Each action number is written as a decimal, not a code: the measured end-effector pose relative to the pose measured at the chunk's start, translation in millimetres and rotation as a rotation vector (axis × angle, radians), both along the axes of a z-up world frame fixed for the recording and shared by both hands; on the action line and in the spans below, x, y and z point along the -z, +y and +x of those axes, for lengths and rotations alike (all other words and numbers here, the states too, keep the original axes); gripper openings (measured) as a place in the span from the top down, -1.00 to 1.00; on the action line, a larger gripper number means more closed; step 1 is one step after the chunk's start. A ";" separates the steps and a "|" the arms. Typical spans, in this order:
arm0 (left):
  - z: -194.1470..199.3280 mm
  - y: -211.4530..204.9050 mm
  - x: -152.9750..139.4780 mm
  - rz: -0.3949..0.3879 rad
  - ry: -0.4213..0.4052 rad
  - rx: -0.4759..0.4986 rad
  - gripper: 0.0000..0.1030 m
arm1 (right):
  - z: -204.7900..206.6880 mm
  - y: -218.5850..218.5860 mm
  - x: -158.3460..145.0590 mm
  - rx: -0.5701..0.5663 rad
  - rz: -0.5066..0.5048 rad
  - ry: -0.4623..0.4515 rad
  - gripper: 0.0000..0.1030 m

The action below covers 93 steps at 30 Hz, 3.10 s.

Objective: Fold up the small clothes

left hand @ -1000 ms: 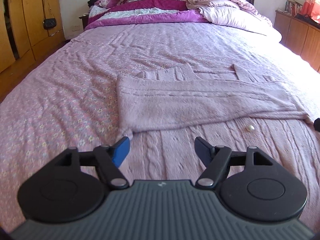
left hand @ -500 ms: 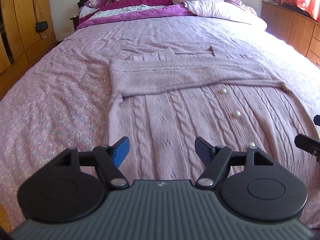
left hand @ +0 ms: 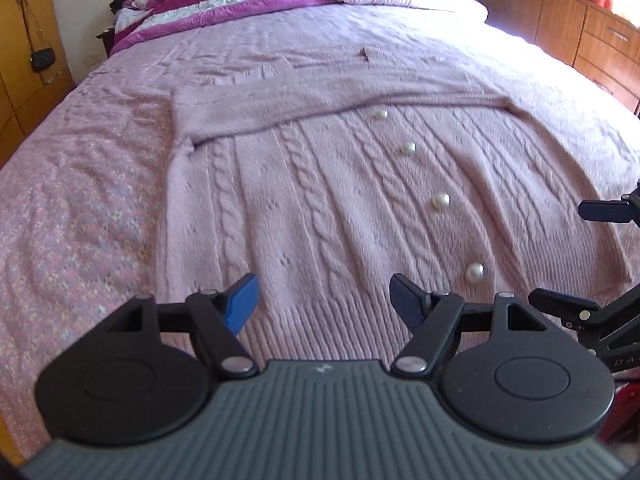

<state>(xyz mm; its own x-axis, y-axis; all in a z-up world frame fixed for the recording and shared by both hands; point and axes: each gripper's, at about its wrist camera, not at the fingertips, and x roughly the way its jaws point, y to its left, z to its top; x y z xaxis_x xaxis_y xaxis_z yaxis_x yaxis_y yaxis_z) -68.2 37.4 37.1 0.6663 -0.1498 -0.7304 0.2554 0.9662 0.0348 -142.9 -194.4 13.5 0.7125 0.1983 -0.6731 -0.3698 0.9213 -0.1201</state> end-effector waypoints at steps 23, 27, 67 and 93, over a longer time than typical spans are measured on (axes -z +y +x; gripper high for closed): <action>-3.7 -3.7 15.1 0.018 0.037 0.024 -0.43 | 9.0 32.6 34.9 -0.048 -0.258 -0.031 -1.00; -5.9 -5.2 16.0 0.016 0.043 0.055 -0.43 | 13.6 24.9 25.3 0.013 -0.201 -0.068 -1.00; -3.3 -30.0 29.7 0.149 -0.085 0.081 -0.55 | 19.6 -10.2 17.7 0.231 0.161 -0.090 -1.00; 1.8 -34.4 28.0 0.150 -0.100 0.081 -0.11 | 18.8 -14.2 23.4 0.258 0.180 -0.101 -0.96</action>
